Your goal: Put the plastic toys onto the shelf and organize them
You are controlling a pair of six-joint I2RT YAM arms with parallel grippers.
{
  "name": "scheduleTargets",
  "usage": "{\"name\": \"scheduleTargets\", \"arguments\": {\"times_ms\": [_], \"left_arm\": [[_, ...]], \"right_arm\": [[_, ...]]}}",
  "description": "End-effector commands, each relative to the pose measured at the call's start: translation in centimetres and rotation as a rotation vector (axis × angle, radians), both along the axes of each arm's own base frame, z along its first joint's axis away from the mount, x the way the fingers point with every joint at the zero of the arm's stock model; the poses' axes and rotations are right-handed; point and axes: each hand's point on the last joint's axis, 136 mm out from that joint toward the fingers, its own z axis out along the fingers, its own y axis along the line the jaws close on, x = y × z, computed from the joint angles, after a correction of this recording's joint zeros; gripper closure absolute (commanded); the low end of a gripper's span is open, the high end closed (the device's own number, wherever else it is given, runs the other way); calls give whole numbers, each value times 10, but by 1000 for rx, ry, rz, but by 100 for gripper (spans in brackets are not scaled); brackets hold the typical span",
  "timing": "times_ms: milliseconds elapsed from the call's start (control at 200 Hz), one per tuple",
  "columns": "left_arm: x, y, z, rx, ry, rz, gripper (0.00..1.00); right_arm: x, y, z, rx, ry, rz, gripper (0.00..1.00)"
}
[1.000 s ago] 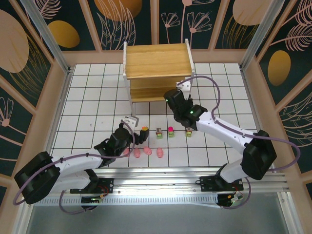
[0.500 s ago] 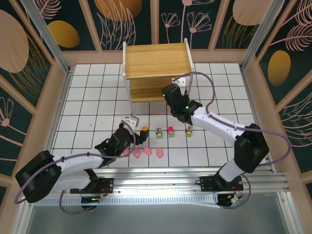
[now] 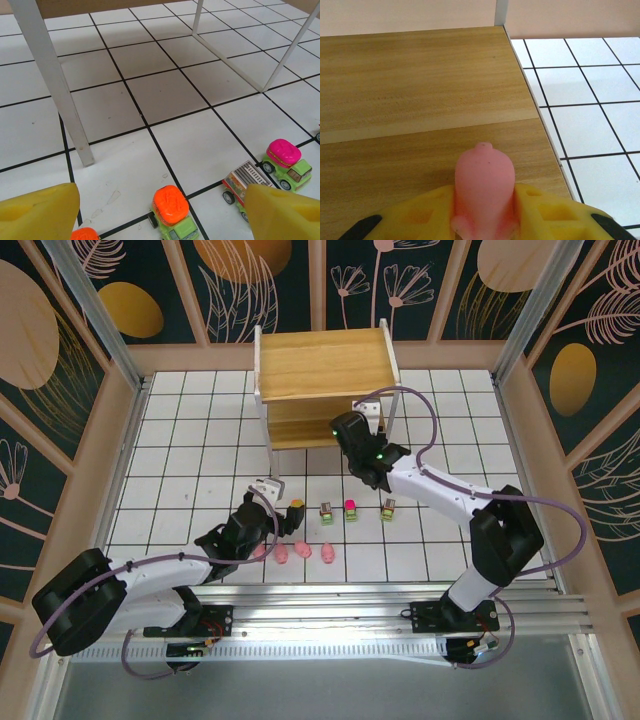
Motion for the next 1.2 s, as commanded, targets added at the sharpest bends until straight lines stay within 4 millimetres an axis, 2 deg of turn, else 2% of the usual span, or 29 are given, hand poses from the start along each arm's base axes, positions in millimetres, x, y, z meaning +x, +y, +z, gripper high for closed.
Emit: {"name": "scheduleTargets", "arguments": {"times_ms": [0,235,616,941,1196], "left_arm": [[4,-6,11,-11,-26,-1,15],[5,-5,12,-9,-28,2,15],[4,-6,12,-11,-30,1,15],[4,-5,13,-12,-32,2,15],[7,0,14,-10,-36,34,14]], "right_arm": [[9,-2,9,19,-36,-45,65],[10,-3,7,19,-31,-45,63],[11,-3,11,27,-38,-43,52],[6,-3,25,59,-56,-41,52],[-4,-3,23,65,-44,-39,52]]}}
